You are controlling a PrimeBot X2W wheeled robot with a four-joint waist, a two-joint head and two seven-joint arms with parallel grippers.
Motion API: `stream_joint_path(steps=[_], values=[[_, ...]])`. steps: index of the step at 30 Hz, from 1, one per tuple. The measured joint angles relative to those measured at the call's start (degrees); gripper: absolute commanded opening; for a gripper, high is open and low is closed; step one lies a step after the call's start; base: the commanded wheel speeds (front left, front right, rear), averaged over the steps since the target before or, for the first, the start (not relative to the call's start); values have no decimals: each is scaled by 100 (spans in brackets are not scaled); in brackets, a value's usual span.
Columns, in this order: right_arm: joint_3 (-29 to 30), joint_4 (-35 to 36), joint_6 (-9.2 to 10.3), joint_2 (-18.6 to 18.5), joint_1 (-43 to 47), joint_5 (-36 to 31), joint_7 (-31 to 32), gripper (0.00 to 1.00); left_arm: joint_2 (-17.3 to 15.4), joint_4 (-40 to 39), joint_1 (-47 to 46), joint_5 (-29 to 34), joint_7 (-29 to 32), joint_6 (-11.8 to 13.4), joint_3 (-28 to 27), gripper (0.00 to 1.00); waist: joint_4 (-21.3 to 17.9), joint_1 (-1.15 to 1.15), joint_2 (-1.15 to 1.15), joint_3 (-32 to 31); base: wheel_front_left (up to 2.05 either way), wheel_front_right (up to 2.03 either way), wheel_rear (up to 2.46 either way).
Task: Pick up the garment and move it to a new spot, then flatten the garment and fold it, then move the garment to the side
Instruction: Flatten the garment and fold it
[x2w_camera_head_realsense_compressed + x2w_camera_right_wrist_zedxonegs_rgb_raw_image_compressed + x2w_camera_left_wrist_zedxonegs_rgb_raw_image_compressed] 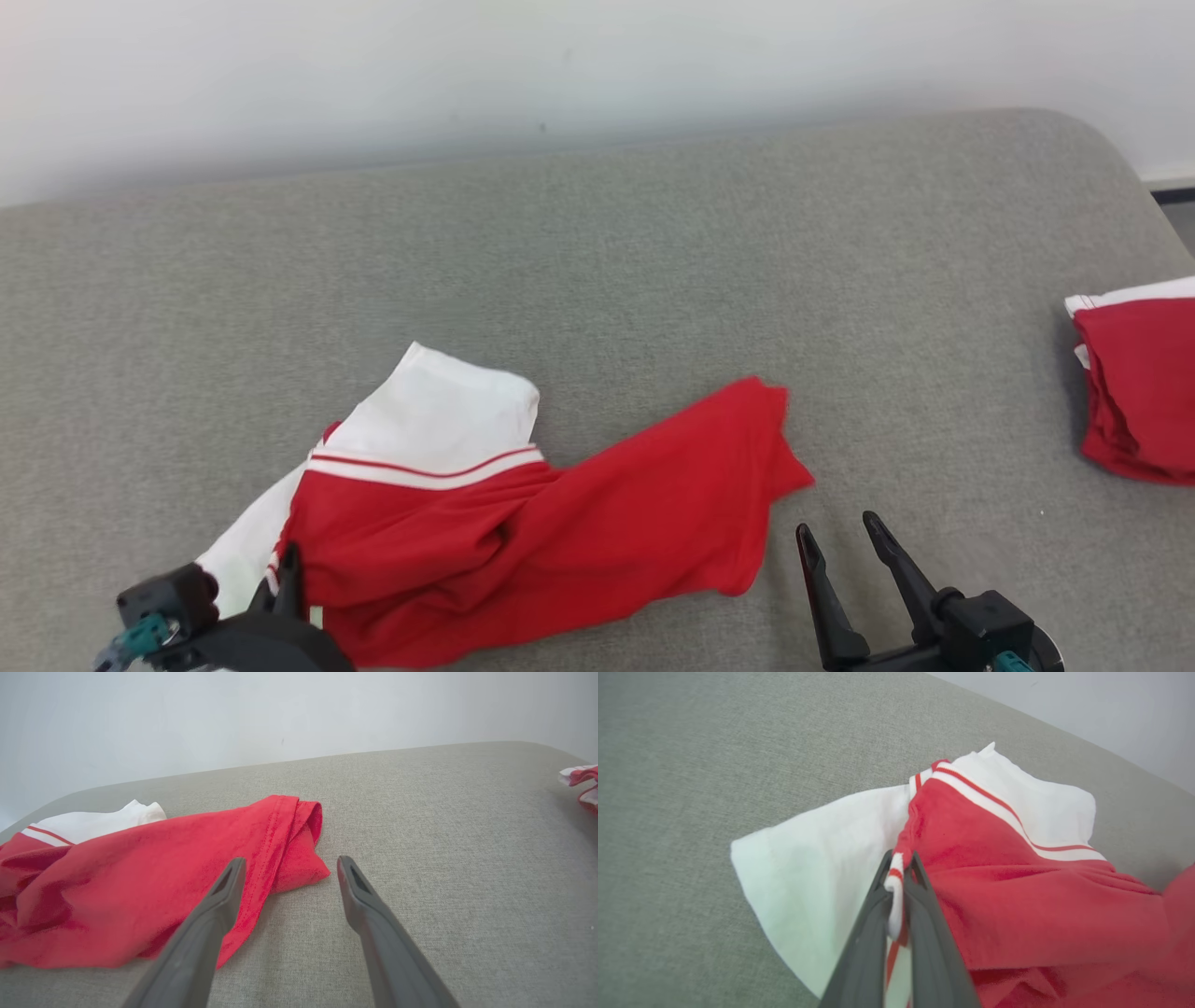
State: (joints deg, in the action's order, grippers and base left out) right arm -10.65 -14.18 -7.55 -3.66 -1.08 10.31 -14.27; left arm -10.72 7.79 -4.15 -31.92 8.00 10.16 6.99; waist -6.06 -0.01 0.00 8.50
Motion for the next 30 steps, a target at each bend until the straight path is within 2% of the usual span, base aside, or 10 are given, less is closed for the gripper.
stream_joint_path(steps=[8, 9, 10, 14, 19, 24, 27, 30], values=[[-2, 23, 0, -15, 48, 4, 45, 100, 60, -76, 279, 1, -392, -4, -22, 0, 208, 0, 0, -230, 0, 0, 0], [-9, 21, 0, -15, 54, 10, 49, 100, 89, -52, 287, 14, -471, 25, -33, 58, 217, 0, 0, -256, 0, 0, 0], [-13, 20, 0, -18, 55, 12, 59, 100, 114, -35, 285, 14, -559, 48, -58, 100, 225, 0, 0, -281, 0, 0, 0], [-15, 12, 0, -35, 98, 29, 67, 100, 148, 58, 299, 108, -878, 85, -53, 100, 237, 0, 0, -392, 0, 0, 0], [57, 18, 0, -67, 153, 35, 77, 100, 147, 147, 446, 165, -1597, -85, -131, 100, 276, 0, 0, -536, 0, 0, 0], [121, 31, 0, -77, 249, 35, 114, 100, 35, 118, 577, 503, -2236, -443, -134, 100, 354, 1, 0, -685, 0, 0, 0], [167, 60, 0, -77, 286, 35, 121, 100, -30, -13, 702, 879, -2288, -753, -109, 100, 406, 1, 0, -786, 0, 0, 0], [224, 75, 0, -75, 364, 35, 134, 100, 82, -363, 771, 1323, -2305, -999, -290, 100, 474, 1, 0, -867, 0, 0, 0]])
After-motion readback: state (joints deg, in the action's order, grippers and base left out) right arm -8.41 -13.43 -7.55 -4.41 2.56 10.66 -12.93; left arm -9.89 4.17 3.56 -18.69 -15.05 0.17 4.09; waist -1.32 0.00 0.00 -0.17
